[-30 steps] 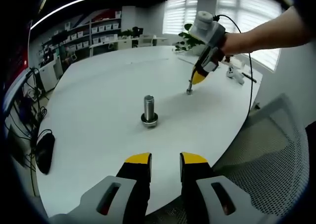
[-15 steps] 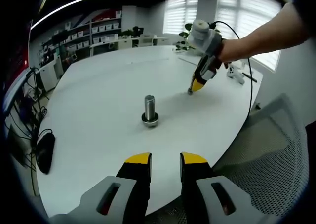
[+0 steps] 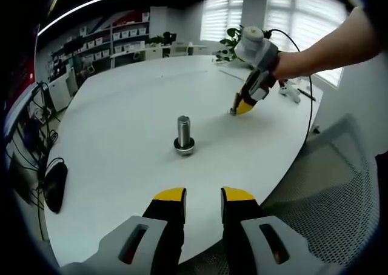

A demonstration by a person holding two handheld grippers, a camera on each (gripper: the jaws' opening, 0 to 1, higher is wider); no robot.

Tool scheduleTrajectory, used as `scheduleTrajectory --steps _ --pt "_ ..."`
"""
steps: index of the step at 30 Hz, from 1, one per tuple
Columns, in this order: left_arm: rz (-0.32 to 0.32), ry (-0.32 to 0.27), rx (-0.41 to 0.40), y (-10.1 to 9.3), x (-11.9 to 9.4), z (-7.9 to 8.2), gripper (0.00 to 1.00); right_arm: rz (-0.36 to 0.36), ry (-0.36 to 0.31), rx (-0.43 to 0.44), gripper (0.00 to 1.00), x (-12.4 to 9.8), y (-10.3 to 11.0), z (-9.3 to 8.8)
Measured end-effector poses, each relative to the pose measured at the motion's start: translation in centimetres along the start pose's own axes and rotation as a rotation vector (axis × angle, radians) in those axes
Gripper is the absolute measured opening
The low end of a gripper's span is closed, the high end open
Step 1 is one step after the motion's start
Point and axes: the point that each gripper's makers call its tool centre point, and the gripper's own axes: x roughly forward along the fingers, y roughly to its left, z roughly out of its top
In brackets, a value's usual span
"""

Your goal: Place the washer onto the threaded stud by aligning its center hole with the stud, sliding it down to the base, and recovering from edge contact or off-axis alignment until the washer reaches the visible bottom stop.

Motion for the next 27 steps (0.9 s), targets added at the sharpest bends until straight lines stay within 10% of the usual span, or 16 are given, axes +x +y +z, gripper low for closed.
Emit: scheduleTrajectory --steps 27 --pt "-0.02 0.009 0.01 -0.4 0.1 -0.1 0.21 -0.006 -0.434 0.237 0.28 -6.8 3.3 -0.7"
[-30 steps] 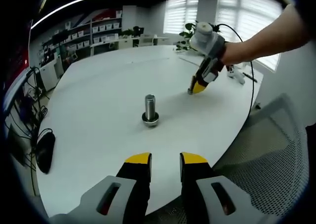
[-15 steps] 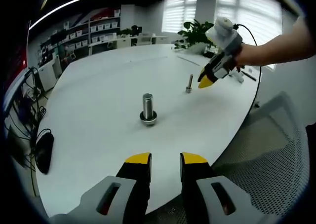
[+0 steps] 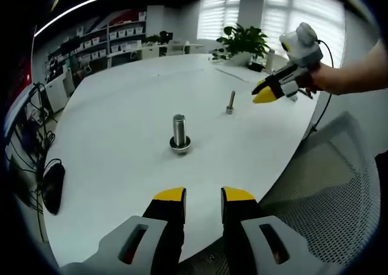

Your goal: Place the washer onto the threaded stud by aligning its center hole with the stud, sliding it down to the base, and recovering from edge contact or off-axis alignment until the washer reaches the visible bottom stop.

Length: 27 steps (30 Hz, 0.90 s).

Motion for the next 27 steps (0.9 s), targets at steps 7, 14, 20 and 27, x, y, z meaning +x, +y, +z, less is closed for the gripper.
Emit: scheduleTrajectory --steps 7,14,20,27 --pt "-0.004 0.0 0.0 -0.1 0.0 0.0 0.21 -0.002 -0.052 0.048 0.3 -1.4 0.0 -1.1" --pt "-0.007 -0.002 -0.001 -0.1 0.0 0.0 0.21 -0.007 -0.094 0.087 0.31 -2.7 0.0 -1.6" --pt "-0.011 0.004 -0.001 -0.2 0.0 -0.1 0.21 -0.012 -0.097 0.093 0.32 -3.3 0.2 -2.1" --pt "-0.011 0.004 -0.003 -0.1 0.0 0.0 0.21 -0.024 -0.112 0.086 0.32 -3.8 0.1 -2.4"
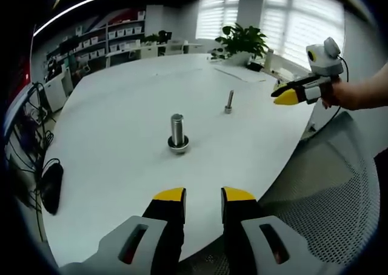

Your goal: Place the washer onto the threaded stud by aligning its center hole with the stud, sliding it down to the base, and recovering from edge contact or off-axis alignment until the washer reaches the visible bottom stop.

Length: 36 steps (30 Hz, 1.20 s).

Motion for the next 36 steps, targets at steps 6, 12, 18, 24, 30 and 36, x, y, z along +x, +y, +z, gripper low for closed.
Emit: scheduleTrajectory --steps 6,12,18,24,30,36 --pt "-0.001 0.005 -0.001 -0.1 0.0 -0.1 0.21 -0.015 -0.001 0.018 0.32 -0.6 -0.3 -0.6" --pt "-0.001 0.01 -0.003 0.0 0.0 -0.2 0.21 -0.027 -0.006 0.021 0.31 -0.9 -0.6 -0.9" --pt "0.0 0.013 -0.003 0.0 0.1 -0.2 0.22 -0.036 -0.021 0.024 0.31 -1.0 -0.8 -0.7" --pt "0.001 0.017 -0.006 0.1 0.1 -0.3 0.22 -0.045 -0.024 0.013 0.31 -1.1 -0.9 -0.8" --pt "0.001 0.02 -0.007 0.1 0.1 -0.4 0.23 -0.046 -0.019 0.014 0.31 -1.0 -1.0 -1.0" --pt "0.001 0.023 -0.007 0.0 0.1 -0.4 0.23 -0.046 -0.015 0.006 0.31 -0.9 -1.0 -1.3"
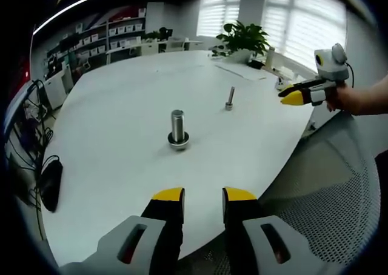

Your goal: Place the washer onto the threaded stud by aligning its center hole with the stud, sliding it down to the base, and recovering from edge contact or off-axis alignment until the washer reaches the visible bottom stop.

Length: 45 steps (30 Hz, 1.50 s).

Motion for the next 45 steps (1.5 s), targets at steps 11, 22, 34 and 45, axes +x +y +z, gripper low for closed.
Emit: scheduleTrajectory --steps 11,22,34,45 --pt "-0.001 0.005 0.002 -0.01 0.04 -0.1 0.23 0.002 0.004 -0.004 0.3 0.12 0.03 -0.19" --pt "-0.002 0.015 0.001 -0.09 0.1 -0.22 0.23 0.003 0.006 -0.004 0.3 0.28 0.02 -0.25" --pt "-0.009 0.021 0.004 -0.23 0.14 -0.34 0.23 0.009 0.018 -0.026 0.3 0.46 0.29 -0.57" --pt "-0.012 0.024 0.002 -0.3 0.12 -0.39 0.23 0.009 0.025 -0.027 0.3 0.54 0.24 -0.77"
